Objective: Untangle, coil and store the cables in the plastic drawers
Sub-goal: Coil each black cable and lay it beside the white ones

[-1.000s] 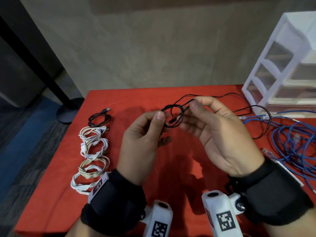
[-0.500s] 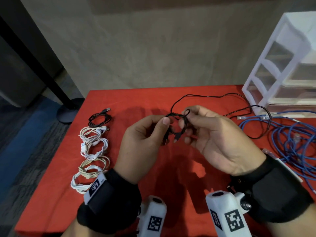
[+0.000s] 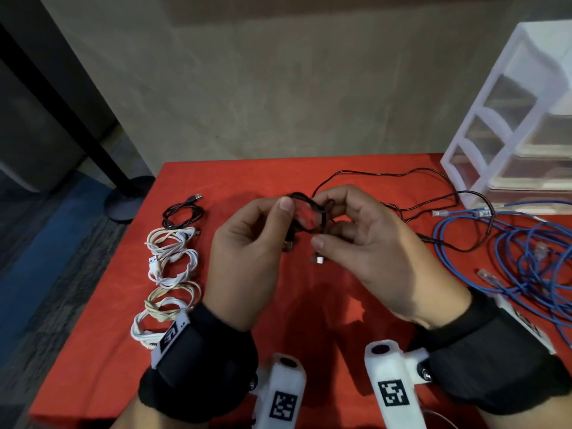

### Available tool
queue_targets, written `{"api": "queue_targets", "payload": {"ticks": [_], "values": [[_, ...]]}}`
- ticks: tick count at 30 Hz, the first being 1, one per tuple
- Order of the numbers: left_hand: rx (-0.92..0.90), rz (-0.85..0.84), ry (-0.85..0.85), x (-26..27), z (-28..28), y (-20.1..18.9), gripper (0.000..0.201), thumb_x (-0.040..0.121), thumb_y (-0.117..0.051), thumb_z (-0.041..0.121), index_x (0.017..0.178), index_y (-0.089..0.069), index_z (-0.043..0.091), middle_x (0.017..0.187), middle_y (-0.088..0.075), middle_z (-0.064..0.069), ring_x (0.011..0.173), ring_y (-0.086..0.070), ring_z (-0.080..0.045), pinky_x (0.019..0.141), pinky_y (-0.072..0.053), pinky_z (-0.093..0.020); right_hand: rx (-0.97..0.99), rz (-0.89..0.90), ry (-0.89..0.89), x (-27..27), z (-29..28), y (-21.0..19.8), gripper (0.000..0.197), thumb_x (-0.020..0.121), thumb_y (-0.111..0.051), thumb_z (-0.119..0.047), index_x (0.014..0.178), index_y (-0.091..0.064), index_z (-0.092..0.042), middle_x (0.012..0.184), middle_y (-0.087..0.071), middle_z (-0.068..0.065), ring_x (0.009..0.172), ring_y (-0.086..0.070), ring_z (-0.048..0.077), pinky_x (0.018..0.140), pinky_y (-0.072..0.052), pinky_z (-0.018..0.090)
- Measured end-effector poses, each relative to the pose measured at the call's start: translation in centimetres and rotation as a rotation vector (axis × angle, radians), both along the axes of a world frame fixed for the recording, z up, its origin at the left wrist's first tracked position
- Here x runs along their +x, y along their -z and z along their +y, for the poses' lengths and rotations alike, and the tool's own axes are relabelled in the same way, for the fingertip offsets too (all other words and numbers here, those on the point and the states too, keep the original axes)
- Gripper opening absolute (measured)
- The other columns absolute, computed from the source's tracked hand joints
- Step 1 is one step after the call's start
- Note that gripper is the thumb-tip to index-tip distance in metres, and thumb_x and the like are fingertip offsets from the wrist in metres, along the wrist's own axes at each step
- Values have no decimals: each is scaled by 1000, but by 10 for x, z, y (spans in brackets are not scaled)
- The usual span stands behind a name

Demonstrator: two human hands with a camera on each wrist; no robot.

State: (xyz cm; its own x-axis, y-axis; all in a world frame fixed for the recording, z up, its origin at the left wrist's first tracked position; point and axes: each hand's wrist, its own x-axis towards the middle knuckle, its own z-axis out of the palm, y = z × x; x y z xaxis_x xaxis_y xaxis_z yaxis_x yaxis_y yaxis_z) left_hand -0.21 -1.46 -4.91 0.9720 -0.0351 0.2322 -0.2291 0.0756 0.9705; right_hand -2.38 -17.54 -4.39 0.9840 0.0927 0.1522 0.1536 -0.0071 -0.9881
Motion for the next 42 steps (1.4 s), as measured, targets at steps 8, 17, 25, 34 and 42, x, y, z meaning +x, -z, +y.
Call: {"api": "queue_targets", "payload": {"ticks": [8,17,25,34,42], "values": [[-318,245,144,2,1,-4,19,92,-59,27,97,-73,17,85,-72,-4,79,-68,-13,72,-59,-28,-280,-9,371,10,-5,11,18,81,-81,-4,77,-75,-20,67,-61,-7,61,-53,3,63,-41,15],[-139,125,22,-4,-8,3,26,94,-63,28,107,-74,8,102,-76,-12,94,-70,-19,76,-58,-37,237,161,126,-1,6,0,29,79,-73,-34,94,-79,-10,93,-76,12,84,-68,22,79,-55,34],[-136,144,-41,-8,-19,7,22,102,-56,23,105,-67,4,97,-74,-14,88,-69,-22,80,-59,-46,373,229,136,-1,7,1,18,95,-60,-1,107,-73,-7,98,-77,8,82,-68,11,76,-52,26],[-326,294,117,-6,-12,4,20,103,-53,25,101,-67,12,93,-68,-9,91,-64,-19,82,-57,-34,-37,102,34,-2,1,-3,10,88,-63,-15,86,-74,-15,83,-72,-7,76,-59,6,73,-46,24],[-372,324,195,-5,-11,5,35,88,-66,19,120,-67,5,117,-72,-12,106,-67,-21,87,-59,-31,-78,-26,243,8,-5,9,22,91,-72,-5,106,-77,-20,100,-76,0,90,-69,11,85,-51,33]]}}
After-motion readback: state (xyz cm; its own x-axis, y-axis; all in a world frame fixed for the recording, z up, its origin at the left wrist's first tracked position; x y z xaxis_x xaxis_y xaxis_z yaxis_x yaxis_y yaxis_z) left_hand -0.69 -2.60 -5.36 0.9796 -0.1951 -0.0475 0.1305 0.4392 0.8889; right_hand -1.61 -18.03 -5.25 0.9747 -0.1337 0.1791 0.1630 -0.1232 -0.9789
